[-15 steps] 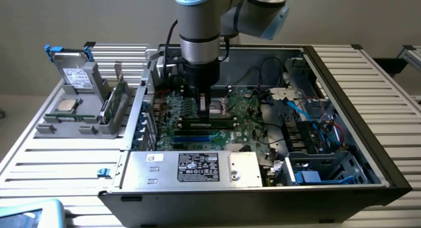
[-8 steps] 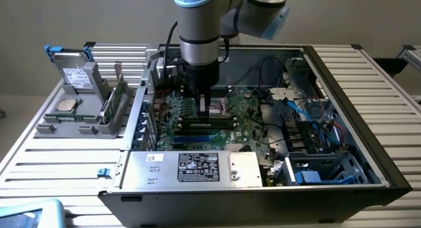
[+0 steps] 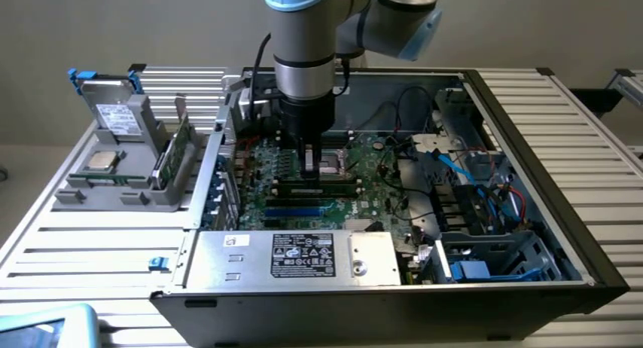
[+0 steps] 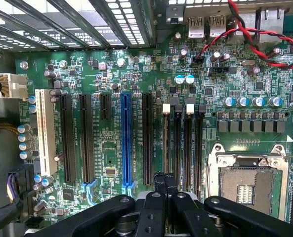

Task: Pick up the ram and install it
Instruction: 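Press down the ram until it locks into place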

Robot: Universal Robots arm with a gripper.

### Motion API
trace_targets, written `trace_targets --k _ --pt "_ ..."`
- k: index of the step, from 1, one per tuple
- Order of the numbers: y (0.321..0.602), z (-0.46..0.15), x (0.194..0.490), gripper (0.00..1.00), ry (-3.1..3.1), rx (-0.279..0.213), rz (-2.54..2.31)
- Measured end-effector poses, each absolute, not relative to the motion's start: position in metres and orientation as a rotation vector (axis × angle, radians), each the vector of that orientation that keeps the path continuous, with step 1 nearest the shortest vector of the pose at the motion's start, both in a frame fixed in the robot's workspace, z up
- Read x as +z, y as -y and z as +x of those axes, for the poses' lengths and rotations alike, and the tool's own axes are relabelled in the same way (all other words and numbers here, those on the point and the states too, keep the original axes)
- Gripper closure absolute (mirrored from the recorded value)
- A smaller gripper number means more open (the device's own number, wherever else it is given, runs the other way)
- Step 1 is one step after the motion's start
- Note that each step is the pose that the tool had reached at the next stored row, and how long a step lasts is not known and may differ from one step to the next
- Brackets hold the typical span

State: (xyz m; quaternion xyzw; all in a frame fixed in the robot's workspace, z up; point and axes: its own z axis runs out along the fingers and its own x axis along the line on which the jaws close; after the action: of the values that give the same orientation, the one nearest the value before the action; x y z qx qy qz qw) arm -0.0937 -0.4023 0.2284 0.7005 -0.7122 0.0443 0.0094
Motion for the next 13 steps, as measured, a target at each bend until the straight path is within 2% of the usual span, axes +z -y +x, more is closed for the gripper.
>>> trace_targets --k 13 --pt "0.4023 -0.0921 0.2283 0.89 2.224 0.142 2.187"
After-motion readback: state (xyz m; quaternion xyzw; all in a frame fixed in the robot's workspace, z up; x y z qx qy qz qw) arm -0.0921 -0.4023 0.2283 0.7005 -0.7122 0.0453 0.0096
